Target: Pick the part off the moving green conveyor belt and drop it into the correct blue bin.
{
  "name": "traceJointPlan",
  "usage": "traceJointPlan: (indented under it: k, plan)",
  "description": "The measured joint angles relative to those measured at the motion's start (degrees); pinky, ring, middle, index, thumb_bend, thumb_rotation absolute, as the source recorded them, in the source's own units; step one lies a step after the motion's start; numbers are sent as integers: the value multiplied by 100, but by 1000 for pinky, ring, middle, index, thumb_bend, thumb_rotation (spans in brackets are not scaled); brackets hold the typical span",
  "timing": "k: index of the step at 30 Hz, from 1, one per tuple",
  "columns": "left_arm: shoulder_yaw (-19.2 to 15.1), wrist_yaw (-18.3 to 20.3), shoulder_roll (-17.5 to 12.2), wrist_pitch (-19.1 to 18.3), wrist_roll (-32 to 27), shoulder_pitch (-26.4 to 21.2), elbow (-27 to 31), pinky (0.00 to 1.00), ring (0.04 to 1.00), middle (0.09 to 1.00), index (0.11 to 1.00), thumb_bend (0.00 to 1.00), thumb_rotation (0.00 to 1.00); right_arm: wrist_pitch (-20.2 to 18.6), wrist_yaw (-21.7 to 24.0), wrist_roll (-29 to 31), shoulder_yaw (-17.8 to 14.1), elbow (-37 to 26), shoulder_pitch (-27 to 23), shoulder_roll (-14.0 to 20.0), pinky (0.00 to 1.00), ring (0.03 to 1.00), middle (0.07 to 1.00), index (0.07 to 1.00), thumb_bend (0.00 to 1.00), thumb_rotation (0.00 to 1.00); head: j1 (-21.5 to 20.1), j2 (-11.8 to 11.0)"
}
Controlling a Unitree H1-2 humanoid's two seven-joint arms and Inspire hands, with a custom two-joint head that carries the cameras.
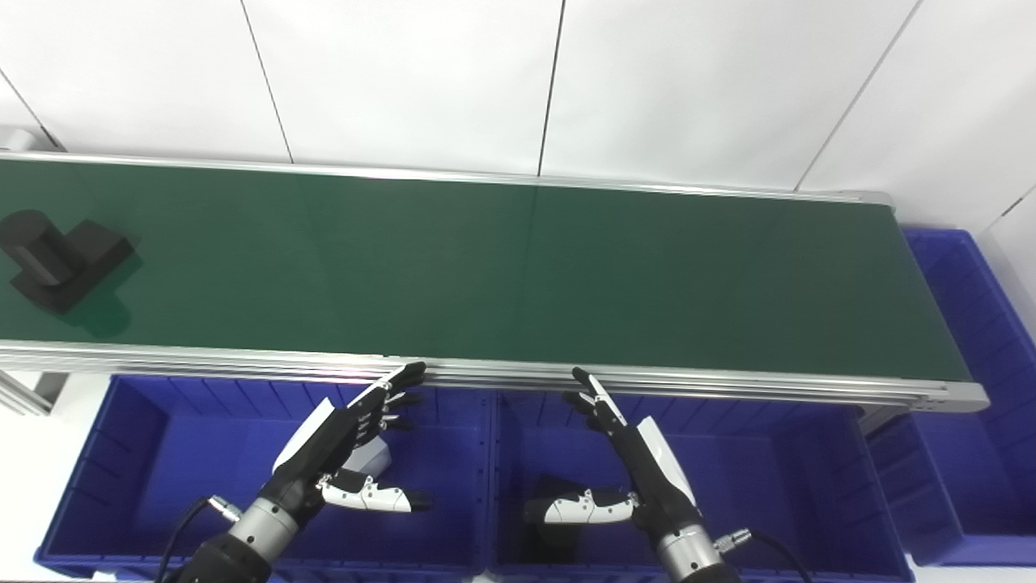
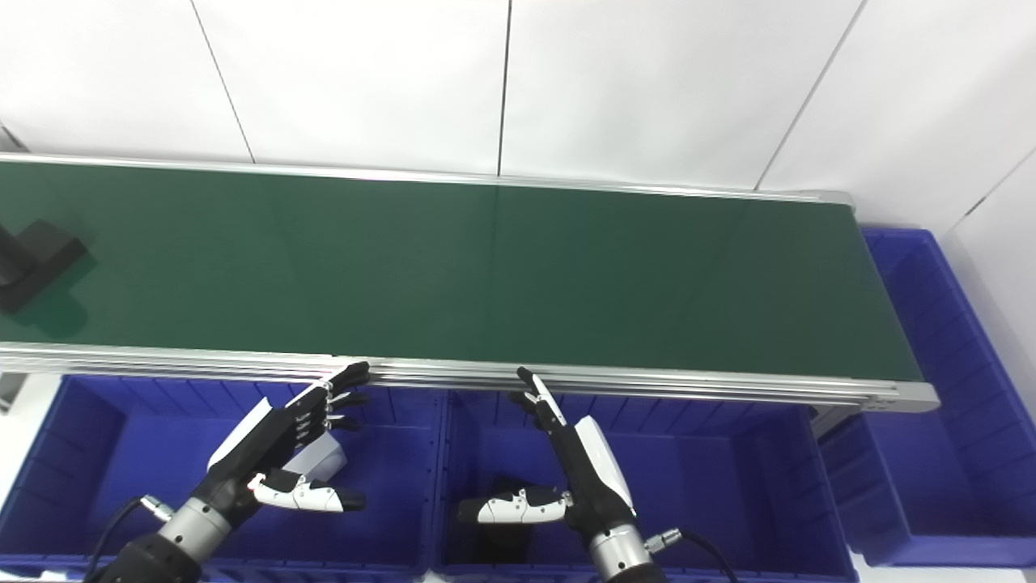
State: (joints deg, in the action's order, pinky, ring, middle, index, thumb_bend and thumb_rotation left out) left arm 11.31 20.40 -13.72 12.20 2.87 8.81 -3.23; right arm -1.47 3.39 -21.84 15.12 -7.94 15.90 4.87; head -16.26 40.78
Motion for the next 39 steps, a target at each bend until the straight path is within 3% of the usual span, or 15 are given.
traceJointPlan:
  k: [1, 2, 3, 5, 6, 8, 9, 13, 19, 23, 24, 26, 28, 33, 39]
  plan:
    - [1, 0, 1, 0, 0, 0, 0, 768, 884, 945, 942, 896, 193, 0, 1, 0, -3, 0, 1, 0, 883, 906, 896, 986, 923, 262, 0, 0]
    - [2, 0, 2, 0, 0, 0, 1, 767, 884, 945, 941, 895, 187, 0, 2, 4, -6, -1, 2, 2, 883, 906, 897, 985, 922, 260, 392, -35]
    - [9, -1, 7, 0, 1, 0, 1, 764, 882, 946, 940, 891, 186, 0, 7, 19, -15, -3, 4, 13, 881, 903, 898, 985, 920, 267, 396, -35]
    - [40, -5, 28, 0, 5, 1, 5, 759, 877, 949, 940, 891, 209, 0, 16, 102, -47, -15, 22, 51, 881, 903, 903, 988, 909, 264, 1418, -236]
    - [67, -8, 45, 0, 16, 1, 6, 759, 877, 950, 940, 891, 210, 1, 22, 157, -63, -20, 37, 83, 881, 904, 903, 989, 909, 264, 1424, -237]
    - [137, -33, 124, 2, 67, 5, 4, 754, 875, 948, 936, 900, 227, 12, 61, 302, -121, -29, 85, 201, 892, 914, 908, 993, 896, 253, 2046, -474]
    - [166, -62, 174, 13, 117, 8, -8, 751, 870, 941, 931, 903, 226, 15, 75, 342, -152, -42, 118, 273, 889, 918, 911, 997, 886, 234, 2048, -475]
    - [335, -230, 415, 137, 381, 18, -221, 732, 863, 932, 922, 914, 215, 197, 103, 542, -240, -70, 227, 468, 856, 915, 915, 1000, 883, 175, 2566, -878]
    - [376, -407, 582, 313, 588, 23, -363, 701, 856, 930, 919, 932, 254, 270, 95, 562, -246, -68, 261, 480, 874, 919, 917, 1000, 887, 103, 2496, -1134]
    - [374, -454, 576, 474, 611, 22, -577, 686, 849, 924, 911, 944, 213, 270, 104, 552, -248, -65, 260, 490, 884, 909, 907, 990, 892, 80, 2347, -1283]
    - [374, -454, 575, 491, 610, 23, -621, 683, 846, 922, 909, 945, 203, 270, 104, 550, -247, -59, 261, 489, 888, 910, 907, 988, 896, 80, 2286, -1414]
    - [367, -455, 575, 587, 593, 17, -721, 688, 849, 923, 909, 953, 194, 271, 105, 564, -247, -29, 258, 485, 879, 909, 909, 984, 901, 82, 2286, -1415]
    - [368, -455, 573, 603, 561, 17, -763, 686, 849, 923, 909, 959, 192, 271, 105, 566, -245, -9, 261, 485, 873, 909, 910, 983, 904, 87, 2242, -1616]
    - [365, -456, 575, 673, 557, -4, -929, 668, 847, 922, 900, 965, 186, 406, 105, 630, -241, 98, 258, 485, 873, 902, 916, 983, 913, 43, 2294, -1854]
    - [371, -474, 582, 725, 570, -60, -1102, 671, 843, 919, 898, 967, 200, 470, 103, 664, -247, 213, 240, 494, 865, 901, 912, 982, 917, 38, 2400, -1977]
